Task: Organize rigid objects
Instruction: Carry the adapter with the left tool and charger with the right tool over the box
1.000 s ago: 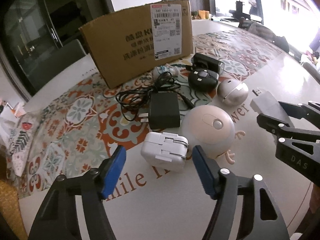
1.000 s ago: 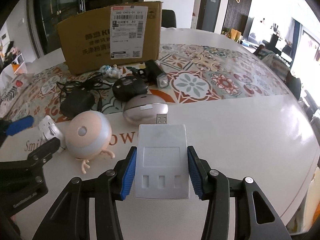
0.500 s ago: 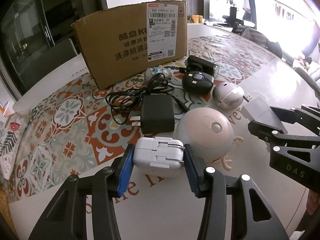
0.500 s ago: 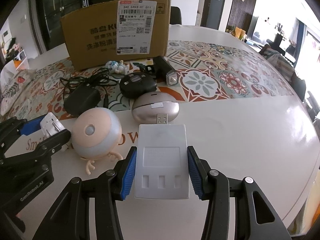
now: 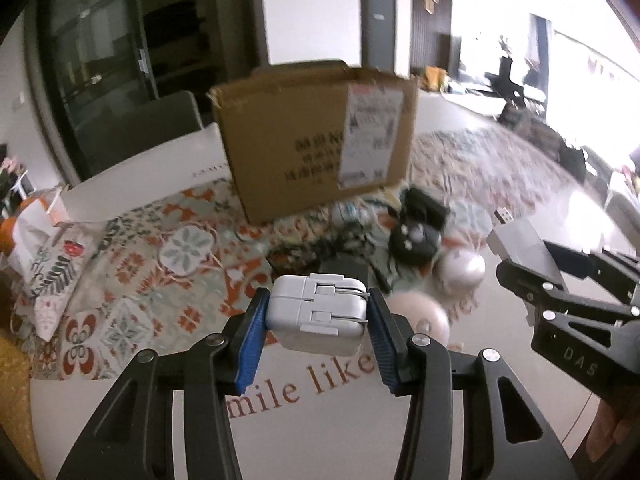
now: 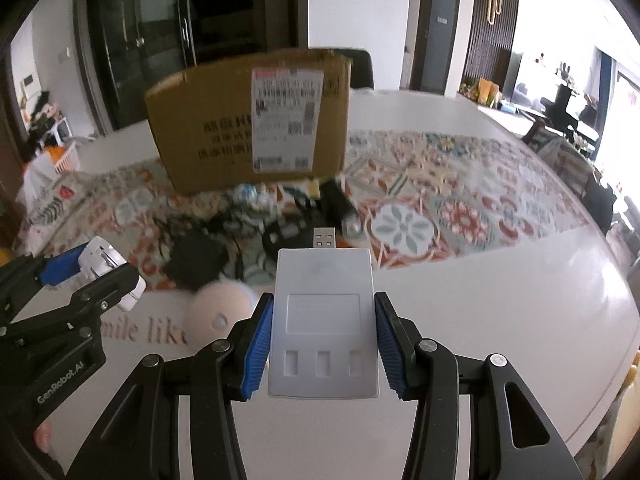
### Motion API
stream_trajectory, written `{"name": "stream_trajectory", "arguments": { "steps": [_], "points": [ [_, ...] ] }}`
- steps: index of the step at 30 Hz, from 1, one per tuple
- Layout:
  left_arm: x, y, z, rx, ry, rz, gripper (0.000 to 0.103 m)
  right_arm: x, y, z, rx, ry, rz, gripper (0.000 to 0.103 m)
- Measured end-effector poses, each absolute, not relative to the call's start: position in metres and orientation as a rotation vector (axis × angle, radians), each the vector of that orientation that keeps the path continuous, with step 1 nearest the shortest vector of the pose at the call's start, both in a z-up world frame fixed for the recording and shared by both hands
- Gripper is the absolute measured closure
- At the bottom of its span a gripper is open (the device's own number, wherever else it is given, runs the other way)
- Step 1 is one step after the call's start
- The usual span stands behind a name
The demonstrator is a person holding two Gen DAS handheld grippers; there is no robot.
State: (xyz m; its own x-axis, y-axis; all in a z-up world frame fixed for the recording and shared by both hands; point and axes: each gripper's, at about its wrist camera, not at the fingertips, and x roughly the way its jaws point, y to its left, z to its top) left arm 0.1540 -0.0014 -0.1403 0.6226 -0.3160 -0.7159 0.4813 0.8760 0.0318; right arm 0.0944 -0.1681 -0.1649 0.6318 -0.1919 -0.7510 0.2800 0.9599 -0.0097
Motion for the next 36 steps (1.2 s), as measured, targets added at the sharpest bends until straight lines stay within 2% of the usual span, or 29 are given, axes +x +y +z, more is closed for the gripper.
{"name": "stream_trajectory", "arguments": {
  "steps": [23, 36],
  "points": [
    [0.171, 0.001, -0.037, 0.128, 0.623, -0.357, 0.056, 0.128, -0.181, -0.069, 0.127, 0.679, -0.149, 0.055],
    [0.214, -0.012, 0.013, 0.102, 0.562, -0.396, 0.056, 0.181, -0.197, -0.019, 0.15, 0.613, -0.039, 0.055]
  ]
}}
